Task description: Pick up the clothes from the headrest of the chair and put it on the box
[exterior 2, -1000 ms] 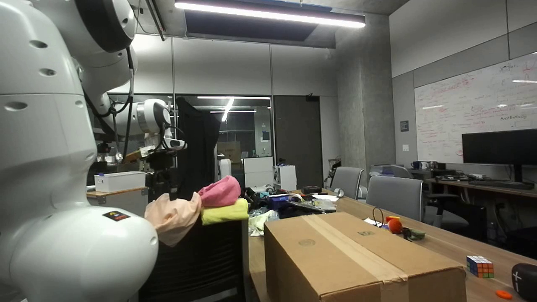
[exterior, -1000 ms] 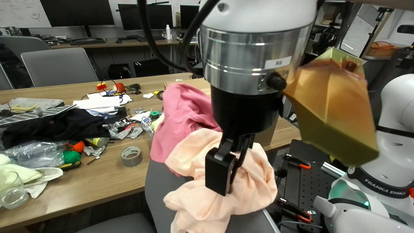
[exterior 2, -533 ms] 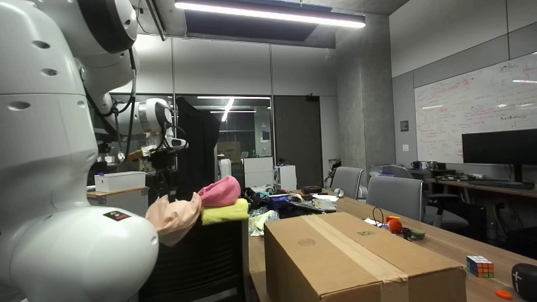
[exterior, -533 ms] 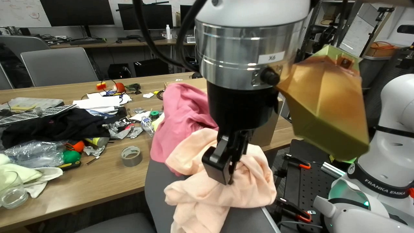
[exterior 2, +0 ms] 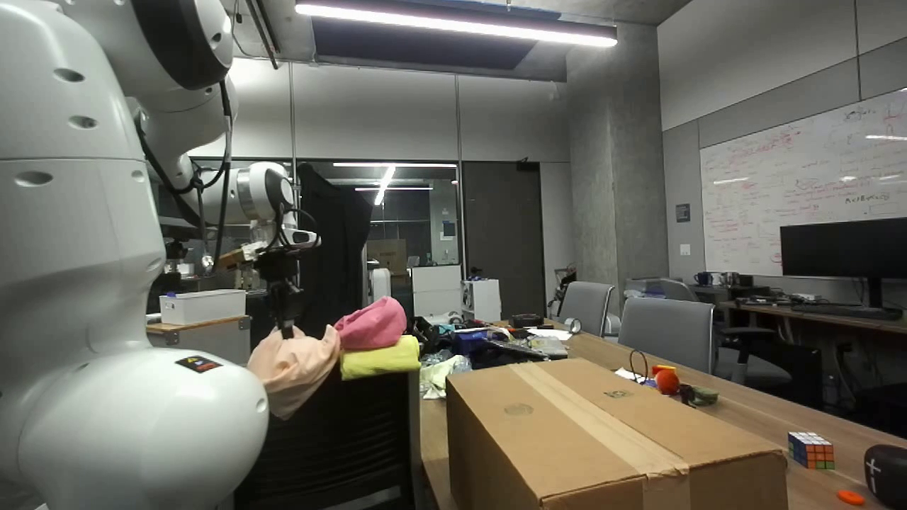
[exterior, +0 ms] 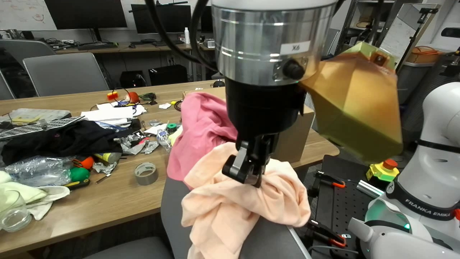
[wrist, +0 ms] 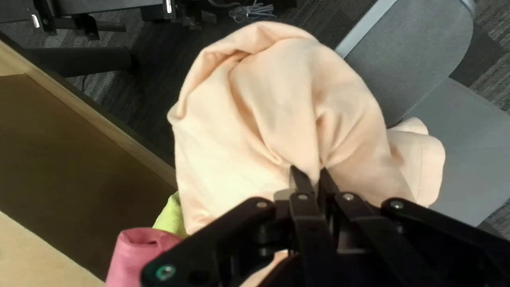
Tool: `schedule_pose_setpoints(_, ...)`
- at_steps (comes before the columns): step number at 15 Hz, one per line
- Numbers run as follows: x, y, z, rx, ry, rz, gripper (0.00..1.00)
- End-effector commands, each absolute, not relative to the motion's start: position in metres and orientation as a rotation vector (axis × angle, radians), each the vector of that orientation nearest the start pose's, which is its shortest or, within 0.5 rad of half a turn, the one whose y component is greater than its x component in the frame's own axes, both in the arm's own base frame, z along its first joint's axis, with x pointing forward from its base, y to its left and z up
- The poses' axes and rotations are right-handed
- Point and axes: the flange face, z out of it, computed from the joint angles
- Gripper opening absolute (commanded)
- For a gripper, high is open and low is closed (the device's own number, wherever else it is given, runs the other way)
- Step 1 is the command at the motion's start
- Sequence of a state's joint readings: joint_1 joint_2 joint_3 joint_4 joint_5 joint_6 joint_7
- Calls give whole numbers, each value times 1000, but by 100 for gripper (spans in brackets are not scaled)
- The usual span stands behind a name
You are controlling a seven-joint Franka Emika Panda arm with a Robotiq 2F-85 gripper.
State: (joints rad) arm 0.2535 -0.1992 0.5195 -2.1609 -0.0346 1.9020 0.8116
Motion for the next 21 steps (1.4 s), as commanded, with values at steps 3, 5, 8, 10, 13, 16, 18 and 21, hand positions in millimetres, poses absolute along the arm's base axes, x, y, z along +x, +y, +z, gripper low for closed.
schedule_pose_setpoints(3, 354, 342, 486, -3271, 106, -111, 5)
schedule_pose_setpoints(5, 355, 339, 498, -3262, 118, -151, 4)
schedule_pose_setpoints(8, 348, 331, 541, -3216, 128, -278, 4)
schedule_pose_setpoints(10, 338, 324, 578, -3171, 125, -386, 4)
schedule_pose_setpoints(13, 326, 318, 625, -3109, 142, -553, 4)
schedule_pose_setpoints(16, 316, 310, 665, -3059, 157, -649, 4)
schedule_pose_setpoints(18, 315, 305, 682, -3048, 163, -669, 4)
schedule_pose_setpoints(21, 324, 294, 696, -3070, 205, -670, 4)
